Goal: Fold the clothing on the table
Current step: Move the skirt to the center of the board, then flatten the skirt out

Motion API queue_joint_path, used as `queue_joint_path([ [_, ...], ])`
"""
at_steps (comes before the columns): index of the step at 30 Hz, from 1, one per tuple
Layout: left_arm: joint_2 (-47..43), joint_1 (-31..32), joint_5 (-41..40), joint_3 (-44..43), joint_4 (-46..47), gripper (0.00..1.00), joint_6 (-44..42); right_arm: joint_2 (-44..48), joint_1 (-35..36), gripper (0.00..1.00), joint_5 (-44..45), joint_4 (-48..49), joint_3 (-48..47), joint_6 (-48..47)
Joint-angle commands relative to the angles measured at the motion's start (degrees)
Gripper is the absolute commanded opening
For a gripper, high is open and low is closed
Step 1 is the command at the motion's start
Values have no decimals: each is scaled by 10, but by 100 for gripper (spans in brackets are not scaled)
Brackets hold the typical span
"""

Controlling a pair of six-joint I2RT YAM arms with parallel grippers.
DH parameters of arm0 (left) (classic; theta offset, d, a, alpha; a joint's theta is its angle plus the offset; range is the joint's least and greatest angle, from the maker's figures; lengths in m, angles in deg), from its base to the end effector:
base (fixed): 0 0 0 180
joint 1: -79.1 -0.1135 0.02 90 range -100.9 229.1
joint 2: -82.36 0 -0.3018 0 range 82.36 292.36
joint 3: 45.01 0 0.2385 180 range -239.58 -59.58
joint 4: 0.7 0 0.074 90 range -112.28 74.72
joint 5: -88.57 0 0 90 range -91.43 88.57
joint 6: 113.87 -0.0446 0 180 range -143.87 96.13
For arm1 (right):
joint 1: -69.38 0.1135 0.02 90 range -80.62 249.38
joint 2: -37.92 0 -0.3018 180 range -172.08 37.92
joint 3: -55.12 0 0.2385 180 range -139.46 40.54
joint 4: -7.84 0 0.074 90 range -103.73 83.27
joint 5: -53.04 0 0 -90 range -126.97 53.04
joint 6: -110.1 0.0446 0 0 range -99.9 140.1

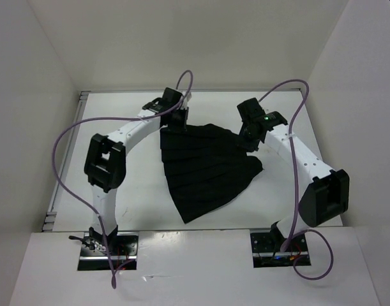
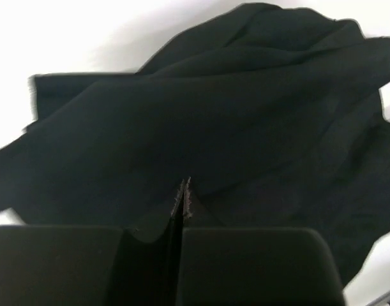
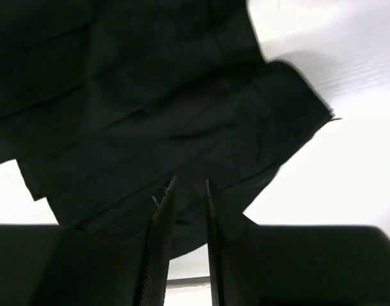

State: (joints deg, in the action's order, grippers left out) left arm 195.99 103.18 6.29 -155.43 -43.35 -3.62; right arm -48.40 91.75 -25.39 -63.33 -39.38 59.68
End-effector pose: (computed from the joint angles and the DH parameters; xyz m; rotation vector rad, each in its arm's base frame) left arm 0.4188 -0.1937 0.2918 0.1474 2.4223 -0.5227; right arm 0.2717 0.1022 0.3438 0.4575 2.5952 0.0968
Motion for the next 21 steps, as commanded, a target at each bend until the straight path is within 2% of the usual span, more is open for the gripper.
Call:
queue_joint_path([
  [1, 62, 29, -32, -73, 4, 0, -4, 19, 3, 29, -47, 71, 45, 33],
  [5, 113, 42, -89, -79, -7, 0, 15, 19, 3, 32, -89, 100, 139, 52],
  [11, 124, 48, -129, 0, 0, 0, 33, -19, 8, 34, -147, 126, 237, 58],
  [15, 80, 48, -135, 77, 0, 0, 44, -75, 8, 34, -132, 134, 237, 53],
  [21, -10, 54, -96, 200, -24, 0, 68, -204, -21, 34, -90, 145, 157, 27],
])
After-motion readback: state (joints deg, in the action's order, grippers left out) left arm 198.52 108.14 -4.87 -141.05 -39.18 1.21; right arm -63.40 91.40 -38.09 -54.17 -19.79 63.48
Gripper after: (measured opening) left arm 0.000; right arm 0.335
